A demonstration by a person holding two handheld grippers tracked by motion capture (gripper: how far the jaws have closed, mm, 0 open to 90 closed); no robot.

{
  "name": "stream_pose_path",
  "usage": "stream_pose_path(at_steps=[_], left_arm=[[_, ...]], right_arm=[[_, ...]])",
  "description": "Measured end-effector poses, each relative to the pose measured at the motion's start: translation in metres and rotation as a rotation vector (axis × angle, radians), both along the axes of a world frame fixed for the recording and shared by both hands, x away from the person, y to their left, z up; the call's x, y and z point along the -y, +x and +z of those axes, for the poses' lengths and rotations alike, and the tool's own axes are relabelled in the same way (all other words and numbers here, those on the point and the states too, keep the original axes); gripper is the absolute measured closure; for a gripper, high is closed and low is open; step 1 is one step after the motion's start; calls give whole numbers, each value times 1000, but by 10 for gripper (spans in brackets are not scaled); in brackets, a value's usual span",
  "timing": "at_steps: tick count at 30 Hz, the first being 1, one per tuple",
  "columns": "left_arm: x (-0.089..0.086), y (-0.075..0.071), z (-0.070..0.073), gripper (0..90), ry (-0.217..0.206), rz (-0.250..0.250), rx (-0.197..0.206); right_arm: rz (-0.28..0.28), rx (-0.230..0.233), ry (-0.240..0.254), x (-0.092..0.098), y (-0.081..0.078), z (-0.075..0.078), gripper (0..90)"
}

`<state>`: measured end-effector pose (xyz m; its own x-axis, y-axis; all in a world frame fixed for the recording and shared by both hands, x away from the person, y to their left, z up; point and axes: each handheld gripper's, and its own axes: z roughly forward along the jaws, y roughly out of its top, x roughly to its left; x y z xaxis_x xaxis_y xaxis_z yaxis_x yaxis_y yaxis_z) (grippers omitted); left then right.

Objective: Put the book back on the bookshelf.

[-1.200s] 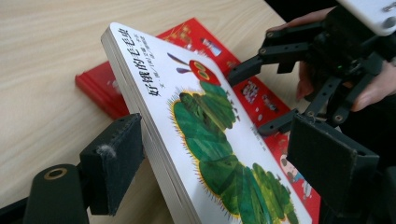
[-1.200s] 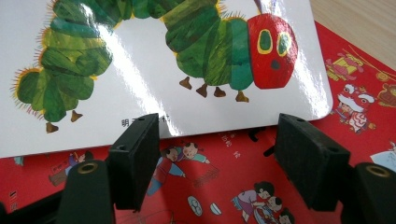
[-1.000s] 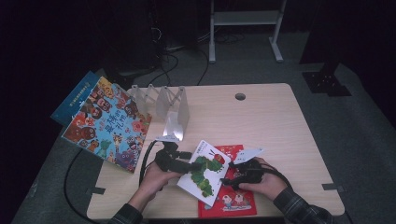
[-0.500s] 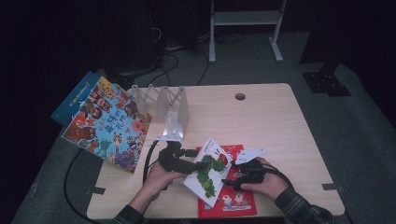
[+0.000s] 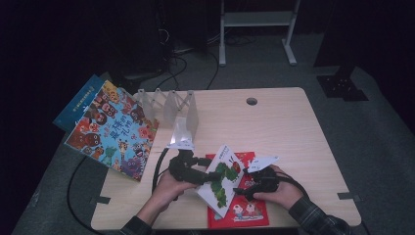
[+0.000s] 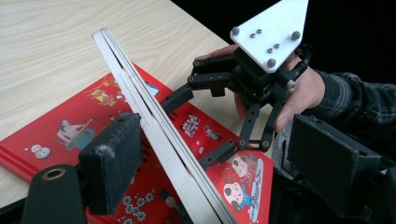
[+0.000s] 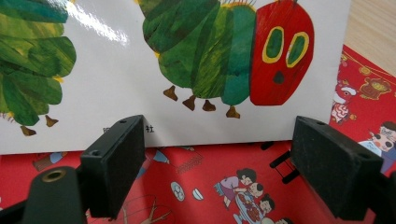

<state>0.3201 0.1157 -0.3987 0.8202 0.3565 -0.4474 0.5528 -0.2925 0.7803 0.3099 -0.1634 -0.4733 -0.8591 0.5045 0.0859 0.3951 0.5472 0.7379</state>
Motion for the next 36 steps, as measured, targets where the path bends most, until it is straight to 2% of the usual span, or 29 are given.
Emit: stream_pose_path(at_steps=[4,5,8,11,15,25,27,34,36], left_arm=[[2,-1,-1,171,7,-13,-5],[3,-1,-2,176,13,-28,-19],[9,-2,-7,176,43,-47,-24],[10,-1,-6,188,43,-57,-32],[7,2,-5,248,28,-46,-51],[0,6,-4,485,55,-3,-64],[-1,8,-3,539,73,8,-68],[-2,12,-1,629,169,76,-97],[-3,14,-2,649,175,87,-125]], right_arm=[[-2,-1,2,1,0,0,167],[-1,-1,2,1,0,0,167],[-2,-1,3,1,0,0,167],[-2,2,1,1,0,0,167],[-3,5,1,2,-1,0,169],[-4,6,1,2,0,0,176],[-4,6,1,2,0,0,179],[-15,2,-3,4,0,1,219],[-38,-8,2,6,2,2,243]])
